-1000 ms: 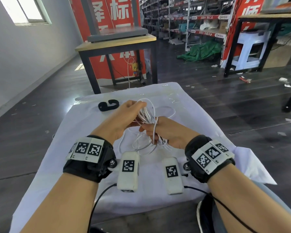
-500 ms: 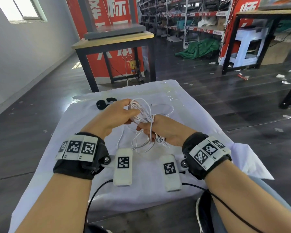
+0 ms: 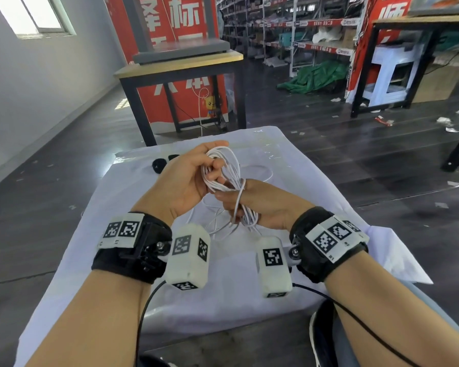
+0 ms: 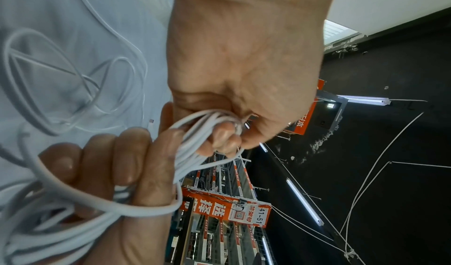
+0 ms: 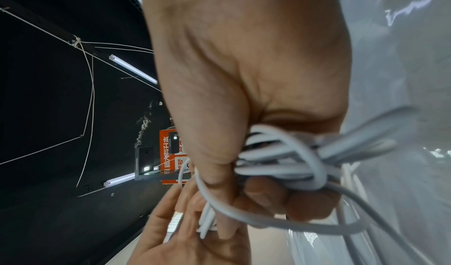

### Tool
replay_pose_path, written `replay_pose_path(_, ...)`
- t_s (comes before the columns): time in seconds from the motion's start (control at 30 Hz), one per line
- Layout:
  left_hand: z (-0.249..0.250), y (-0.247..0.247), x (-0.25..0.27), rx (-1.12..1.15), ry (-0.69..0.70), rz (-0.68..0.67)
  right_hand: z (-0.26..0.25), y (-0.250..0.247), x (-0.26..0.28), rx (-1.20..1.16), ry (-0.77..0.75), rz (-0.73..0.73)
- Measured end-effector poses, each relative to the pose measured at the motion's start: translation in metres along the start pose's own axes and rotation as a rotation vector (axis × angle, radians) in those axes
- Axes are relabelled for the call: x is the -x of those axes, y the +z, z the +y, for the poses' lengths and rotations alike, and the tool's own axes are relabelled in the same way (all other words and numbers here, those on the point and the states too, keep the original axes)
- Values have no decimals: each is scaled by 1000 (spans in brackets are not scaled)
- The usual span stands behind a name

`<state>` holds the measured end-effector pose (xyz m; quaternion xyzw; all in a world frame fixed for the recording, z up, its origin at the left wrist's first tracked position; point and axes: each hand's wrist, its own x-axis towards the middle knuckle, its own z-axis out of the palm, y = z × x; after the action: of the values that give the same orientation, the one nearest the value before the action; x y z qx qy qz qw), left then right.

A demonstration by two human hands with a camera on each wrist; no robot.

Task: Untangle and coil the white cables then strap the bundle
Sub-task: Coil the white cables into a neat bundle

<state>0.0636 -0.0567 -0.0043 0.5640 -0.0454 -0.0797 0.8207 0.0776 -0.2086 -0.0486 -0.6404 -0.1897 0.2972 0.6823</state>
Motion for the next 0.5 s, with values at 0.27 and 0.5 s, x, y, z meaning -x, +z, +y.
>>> replay_pose_path(0.27, -4, 3, -7, -130, 102, 295, -4, 0, 1, -97, -24, 18)
replay_pose_path(0.5, 25, -26, 0, -114, 542, 648, -8, -25, -1, -200, -17, 607)
